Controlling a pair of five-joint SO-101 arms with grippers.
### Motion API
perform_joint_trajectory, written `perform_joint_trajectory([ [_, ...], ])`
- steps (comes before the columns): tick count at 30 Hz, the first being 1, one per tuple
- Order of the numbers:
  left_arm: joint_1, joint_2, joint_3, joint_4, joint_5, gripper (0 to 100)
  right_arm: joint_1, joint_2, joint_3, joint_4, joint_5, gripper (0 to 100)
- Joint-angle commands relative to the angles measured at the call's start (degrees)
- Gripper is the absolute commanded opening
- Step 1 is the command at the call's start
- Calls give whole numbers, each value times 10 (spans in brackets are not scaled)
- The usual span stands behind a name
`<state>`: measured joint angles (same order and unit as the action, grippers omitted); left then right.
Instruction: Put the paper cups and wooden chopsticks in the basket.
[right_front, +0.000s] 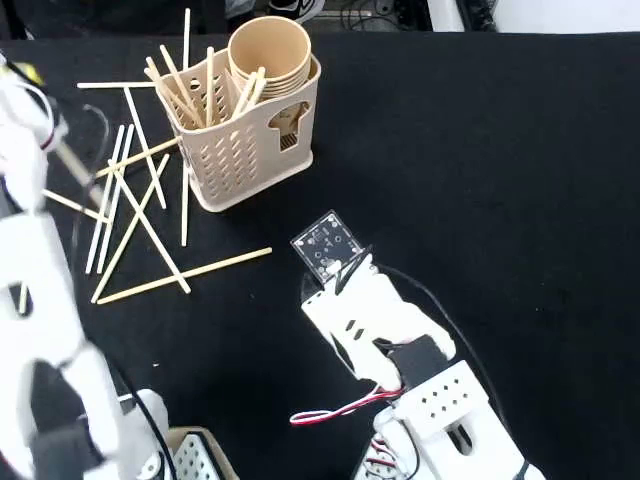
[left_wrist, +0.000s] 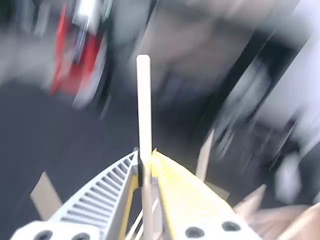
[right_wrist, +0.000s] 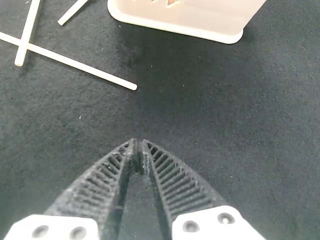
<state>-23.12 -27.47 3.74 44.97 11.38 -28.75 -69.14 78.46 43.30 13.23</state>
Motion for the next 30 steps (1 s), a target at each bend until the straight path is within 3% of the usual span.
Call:
perform_joint_trajectory([
  [1, 80, -120, 86, -291, 30, 29, -4, -2, -9, -4, 4, 15],
  [4, 145, -137, 150, -401, 23, 29, -4, -2, -9, -4, 4, 15],
  [8, 213, -125, 207, -406, 8, 29, -4, -2, -9, -4, 4, 15],
  [12, 228, -99, 255, -411, 8, 29, -4, -2, -10, -4, 4, 15],
  [20, 225, -62, 354, -522, 7, 29, -4, -2, -11, -4, 4, 15],
  [25, 227, -91, 368, -464, 7, 37, -4, -2, -11, -4, 4, 15],
  [30, 225, -156, 365, -349, 12, 206, -4, -2, -11, -5, 4, 15],
])
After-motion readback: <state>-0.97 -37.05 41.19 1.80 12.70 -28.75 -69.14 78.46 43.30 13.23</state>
